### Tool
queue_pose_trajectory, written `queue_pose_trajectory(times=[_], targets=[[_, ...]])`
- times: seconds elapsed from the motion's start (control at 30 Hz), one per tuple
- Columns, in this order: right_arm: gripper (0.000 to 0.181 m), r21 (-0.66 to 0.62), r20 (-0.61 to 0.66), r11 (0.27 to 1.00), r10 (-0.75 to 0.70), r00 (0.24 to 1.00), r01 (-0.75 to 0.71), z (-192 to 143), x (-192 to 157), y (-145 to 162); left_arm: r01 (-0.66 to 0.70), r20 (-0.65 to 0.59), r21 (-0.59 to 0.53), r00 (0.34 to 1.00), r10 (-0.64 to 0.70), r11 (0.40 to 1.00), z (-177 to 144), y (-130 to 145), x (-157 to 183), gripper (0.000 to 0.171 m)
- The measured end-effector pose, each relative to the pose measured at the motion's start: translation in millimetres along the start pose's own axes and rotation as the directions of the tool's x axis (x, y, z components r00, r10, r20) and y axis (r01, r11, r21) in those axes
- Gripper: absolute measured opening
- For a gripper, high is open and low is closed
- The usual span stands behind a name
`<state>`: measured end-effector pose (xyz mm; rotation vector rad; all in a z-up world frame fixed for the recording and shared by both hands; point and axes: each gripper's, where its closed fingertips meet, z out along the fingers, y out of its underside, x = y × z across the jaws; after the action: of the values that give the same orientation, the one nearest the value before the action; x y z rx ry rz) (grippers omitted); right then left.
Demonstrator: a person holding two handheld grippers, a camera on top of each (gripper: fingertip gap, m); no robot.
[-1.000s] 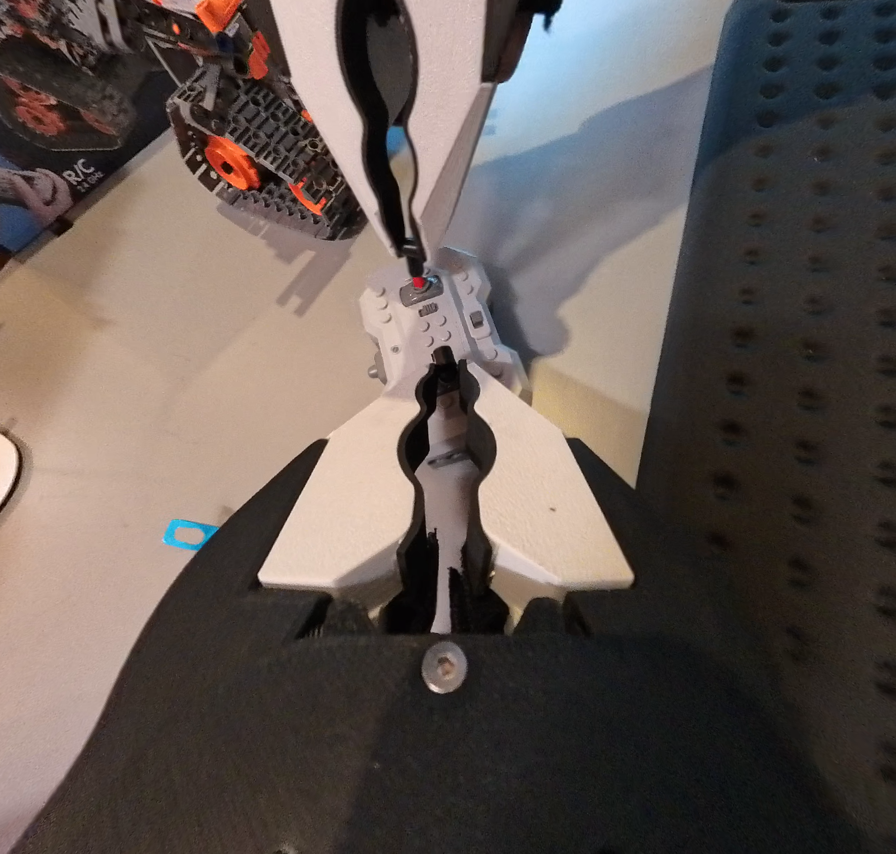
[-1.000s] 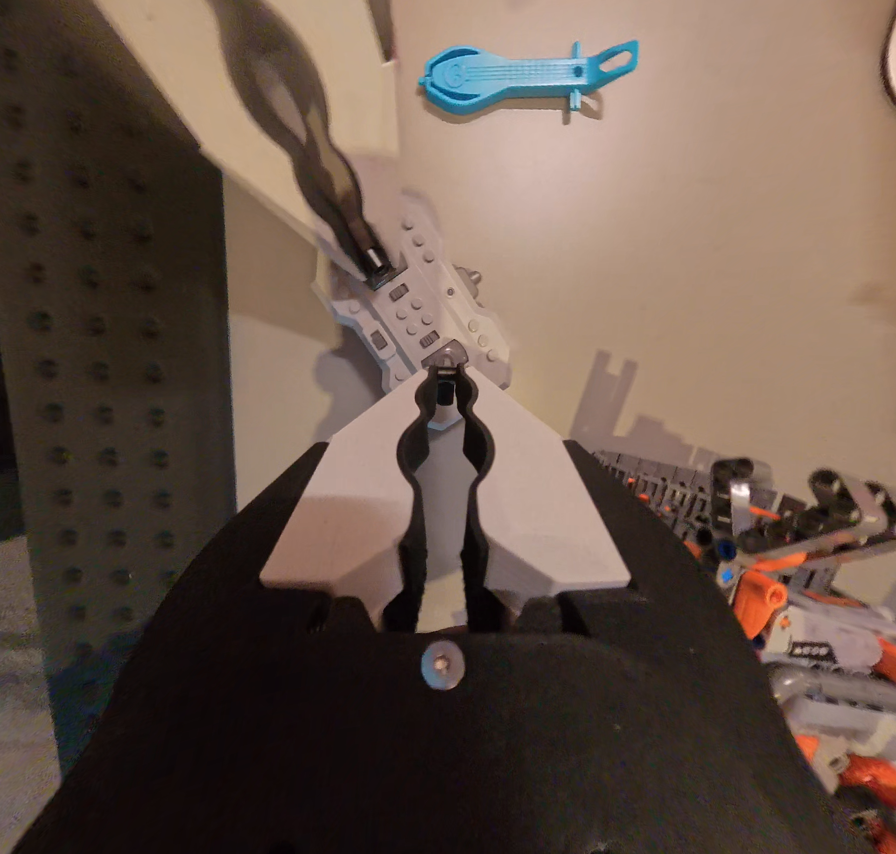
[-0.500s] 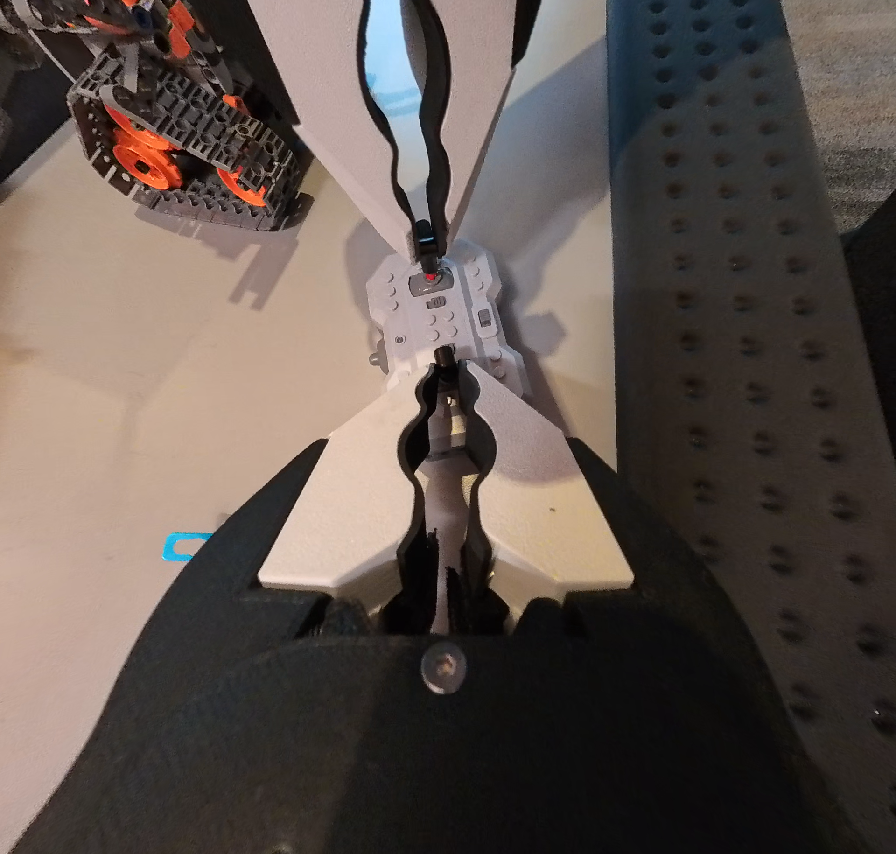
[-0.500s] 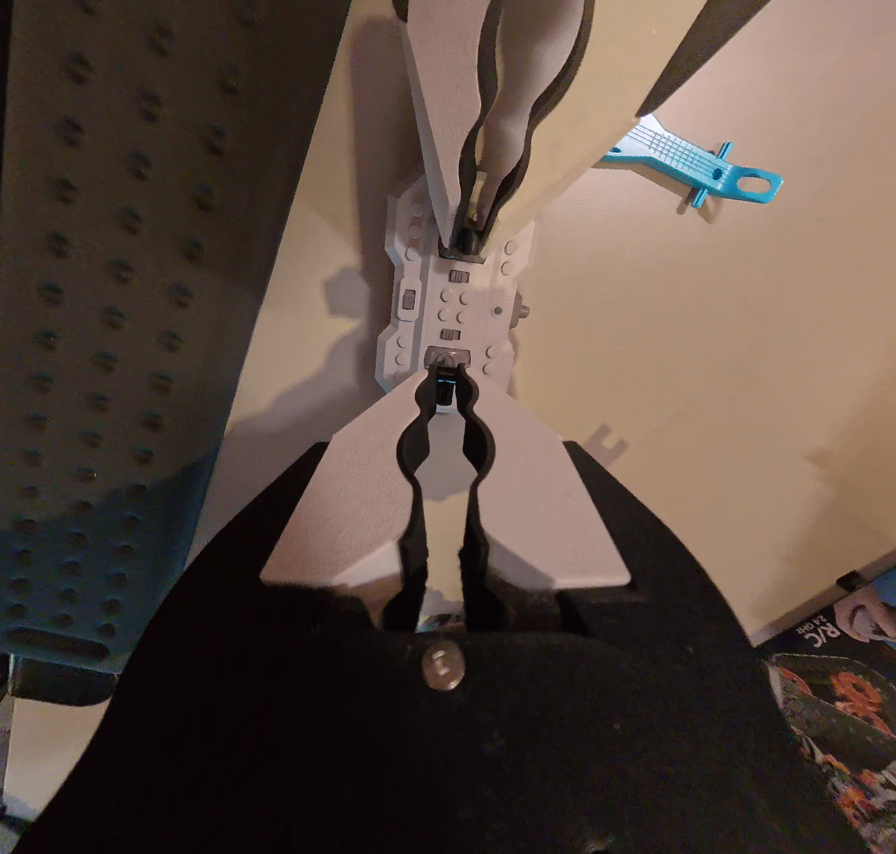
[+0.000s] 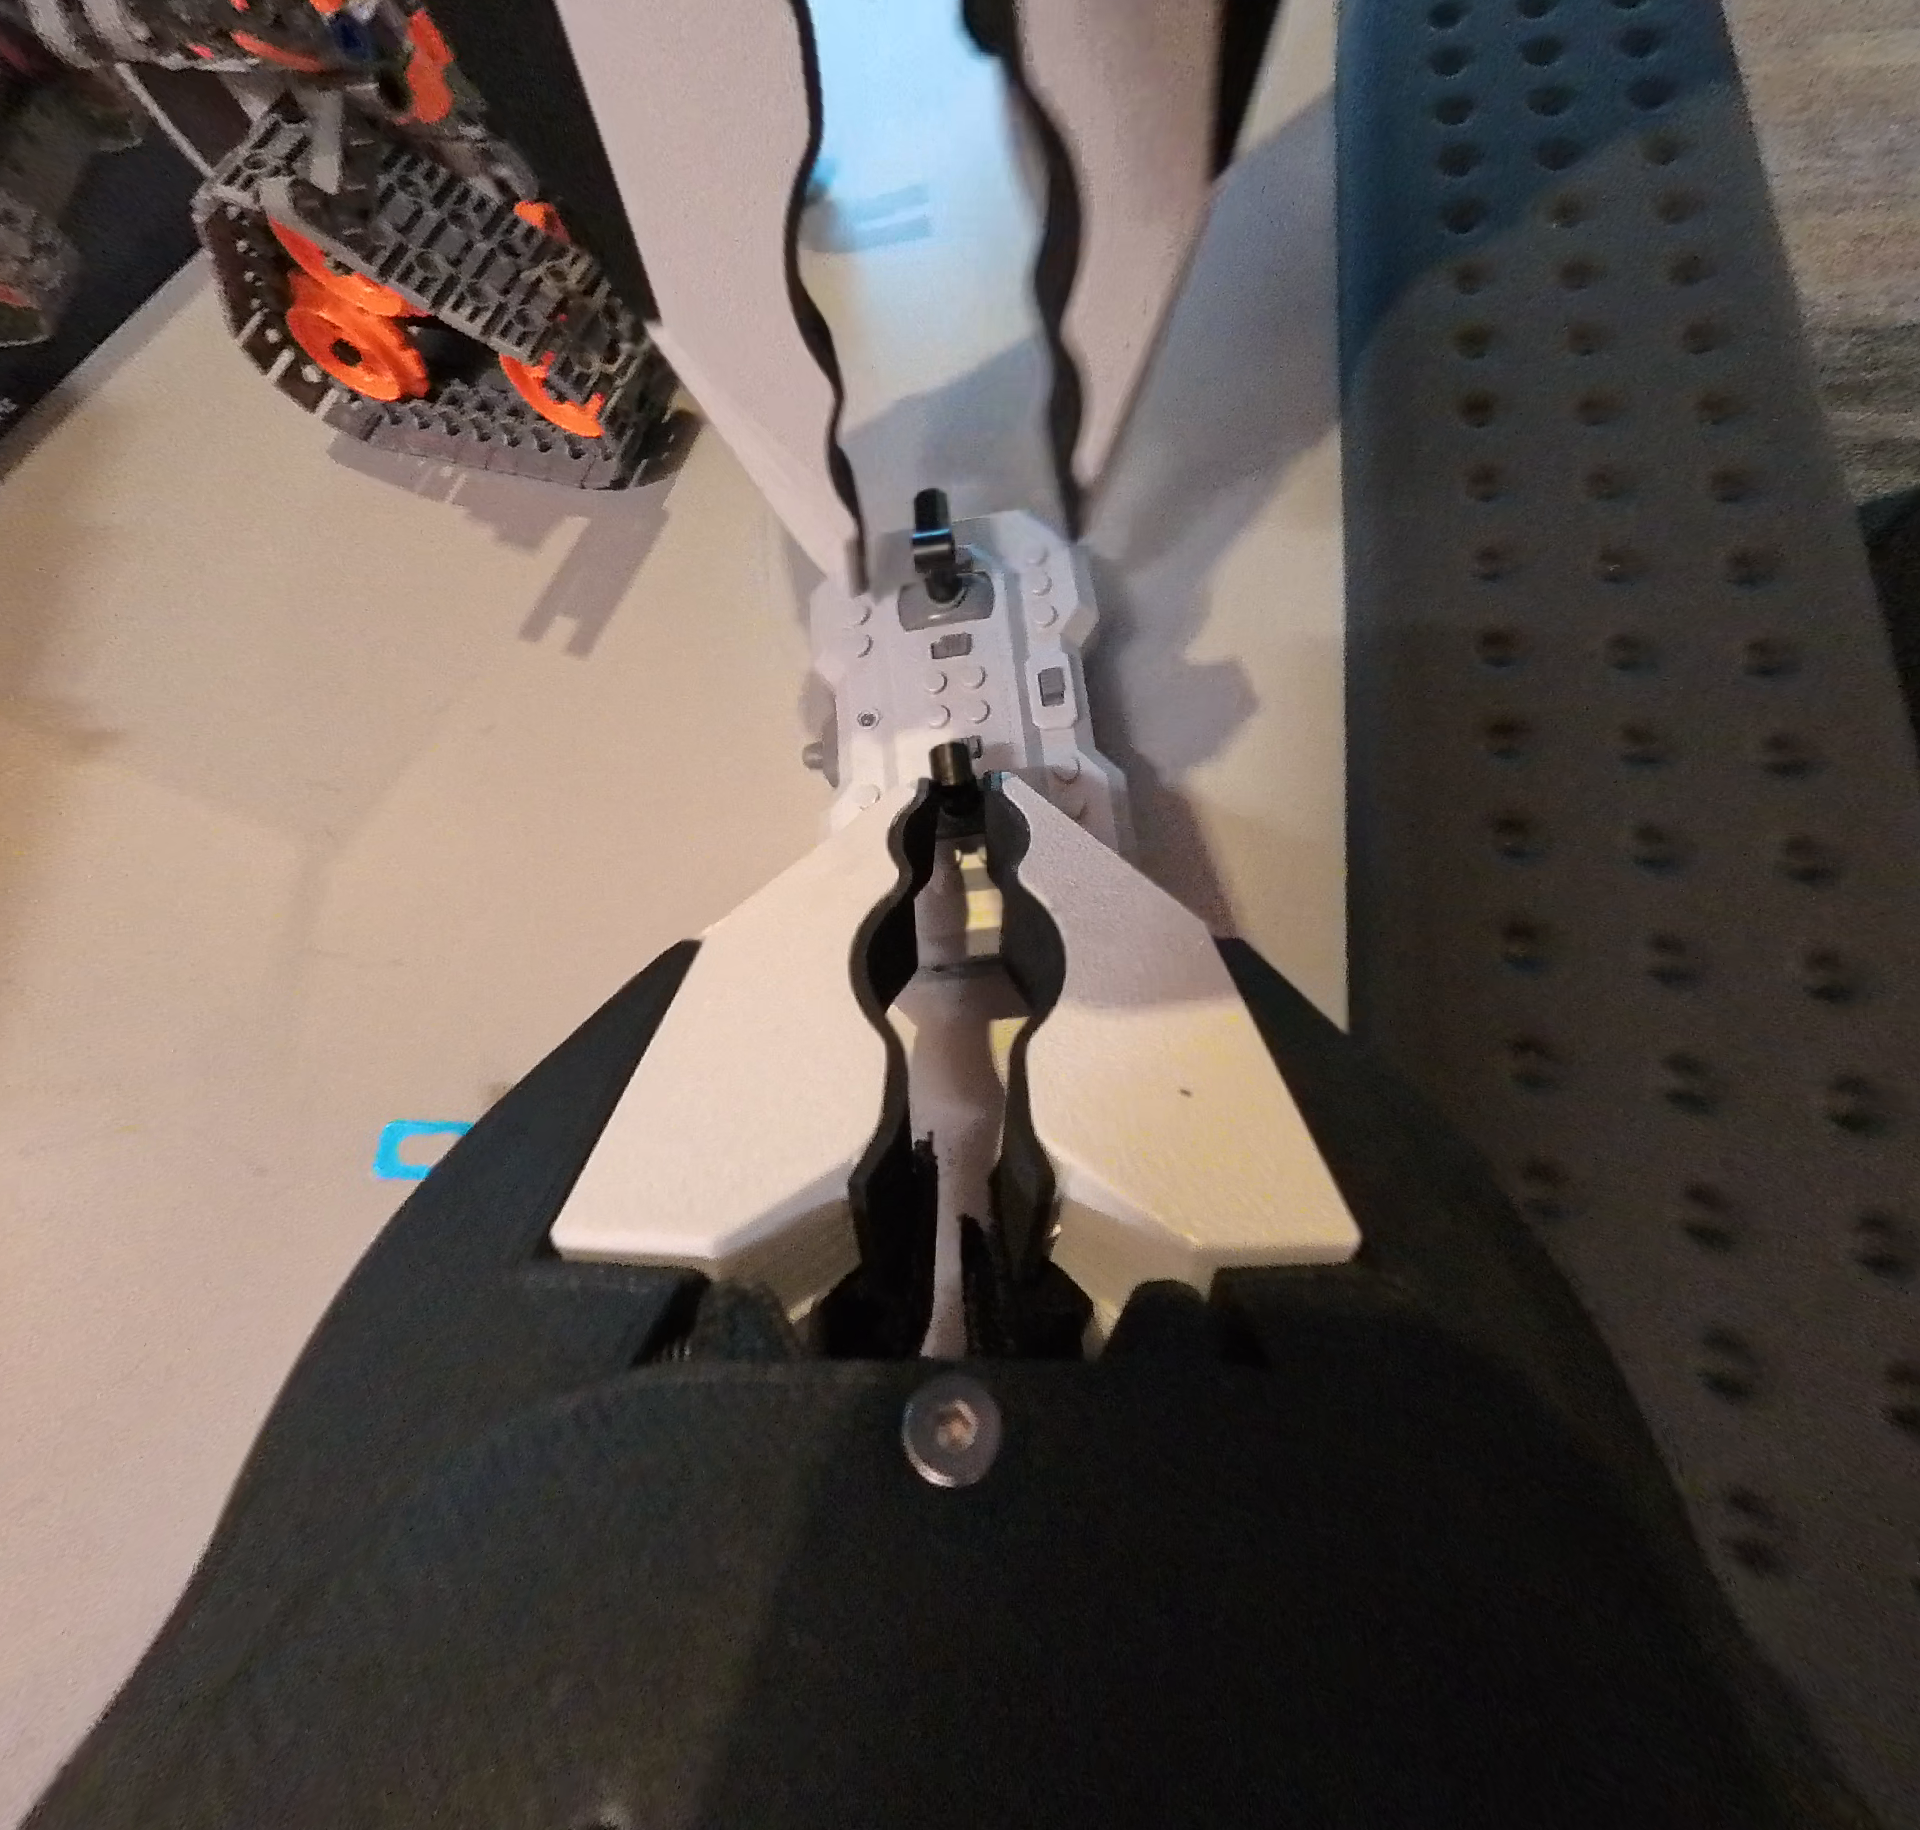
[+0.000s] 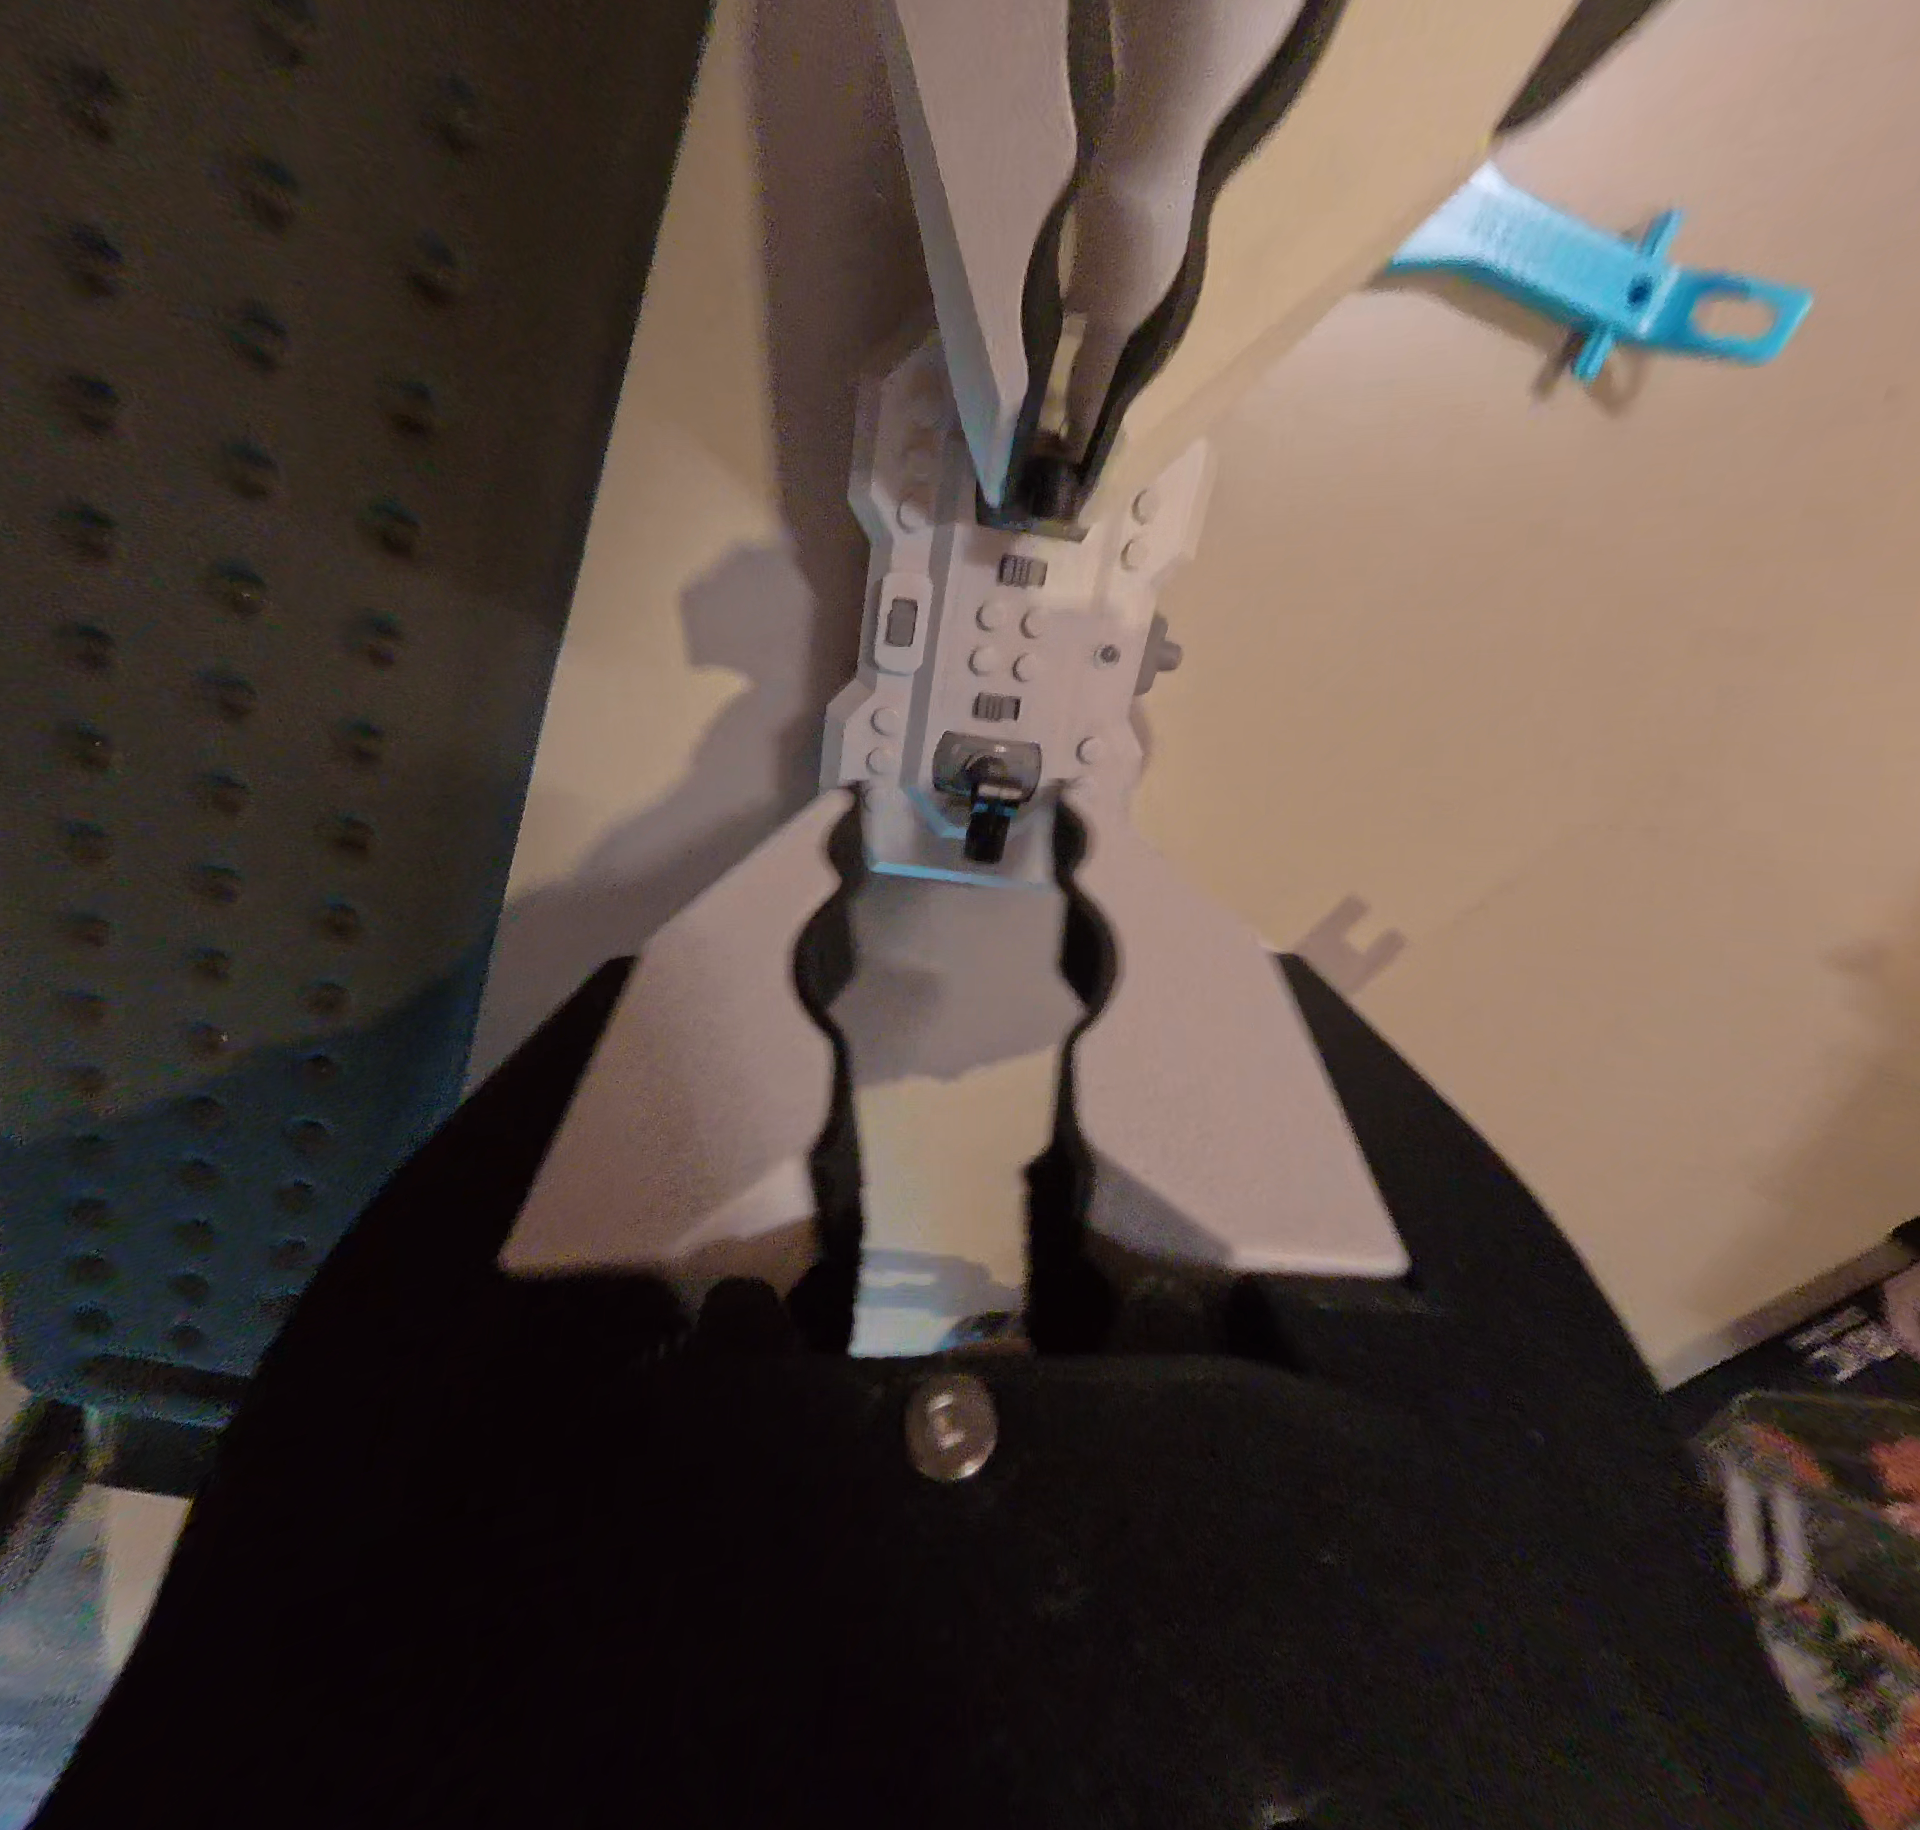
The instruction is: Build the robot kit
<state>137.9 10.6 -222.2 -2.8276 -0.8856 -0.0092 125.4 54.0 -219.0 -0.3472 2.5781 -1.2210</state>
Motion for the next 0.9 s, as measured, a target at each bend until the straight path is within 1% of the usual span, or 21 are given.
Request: queue_pose_trajectory(times=[0.03, 0.07, 0.17, 0.23, 0.27, 0.33, 0.4, 0.47, 0.5, 0.6, 0.7, 0.8, 0.9], targets=[[0.049, 0.012, -0.019, 0.999, 0.036, 0.999, -0.036, -2, 1, 1, 0.005, 0.018, -0.005, 1.0, -0.005, 1.0, -2, 1, -3, 0.007], [0.052, 0.055, -0.05, 0.997, 0.061, 0.997, -0.058, -9, 4, -1, 0.012, 0.028, -0.001, 1.0, -0.012, 1.0, -4, 1, -5, 0.007], [0.049, 0.197, -0.124, 0.972, 0.158, 0.98, -0.131, -39, 6, -2, 0.022, 0.082, 0.007, 0.996, -0.023, 1.0, -13, -3, -11, 0.021], [0.047, 0.24, -0.164, 0.957, 0.207, 0.964, -0.165, -51, 2, 4, 0.029, 0.113, -0.001, 0.993, -0.029, 1.0, -22, -2, -11, 0.032], [0.048, 0.249, -0.183, 0.952, 0.227, 0.957, -0.178, -54, -2, 7, 0.029, 0.139, -0.012, 0.99, -0.027, 1.0, -28, 0, -12, 0.034], [0.048, 0.273, -0.196, 0.939, 0.267, 0.944, -0.209, -56, -12, 13, 0.045, 0.164, -0.002, 0.986, -0.044, 0.999, -41, 2, -9, 0.036], [0.05, 0.287, -0.216, 0.927, 0.309, 0.926, -0.242, -55, -19, 20, 0.061, 0.203, 0.011, 0.977, -0.062, 0.998, -55, 4, -5, 0.041], [0.05, 0.329, -0.219, 0.905, 0.35, 0.911, -0.269, -54, -27, 21, 0.074, 0.227, 0.015, 0.971, -0.076, 0.997, -67, 5, 1, 0.046], [0.05, 0.352, -0.226, 0.894, 0.368, 0.902, -0.277, -55, -29, 21, 0.087, 0.233, 0.021, 0.968, -0.09, 0.996, -73, 5, 6, 0.047], [0.051, 0.403, -0.253, 0.864, 0.423, 0.87, -0.303, -55, -34, 22, 0.116, 0.246, 0.09, 0.96, -0.135, 0.989, -97, -4, 18, 0.045], [0.052, 0.457, -0.273, 0.831, 0.469, 0.84, -0.316, -55, -36, 21, 0.111, 0.312, 0.086, 0.941, -0.132, 0.99, -120, 1, 24, 0.046], [0.053, 0.498, -0.294, 0.81, 0.493, 0.819, -0.309, -53, -38, 17, 0.122, 0.405, 0.063, 0.904, -0.137, 0.991, -147, 13, 24, 0.047], [0.051, 0.536, -0.315, 0.794, 0.503, 0.805, -0.287, -50, -39, 14, 0.144, 0.519, 0.04, 0.843, -0.143, 0.989, -189, 30, 12, 0.047]])
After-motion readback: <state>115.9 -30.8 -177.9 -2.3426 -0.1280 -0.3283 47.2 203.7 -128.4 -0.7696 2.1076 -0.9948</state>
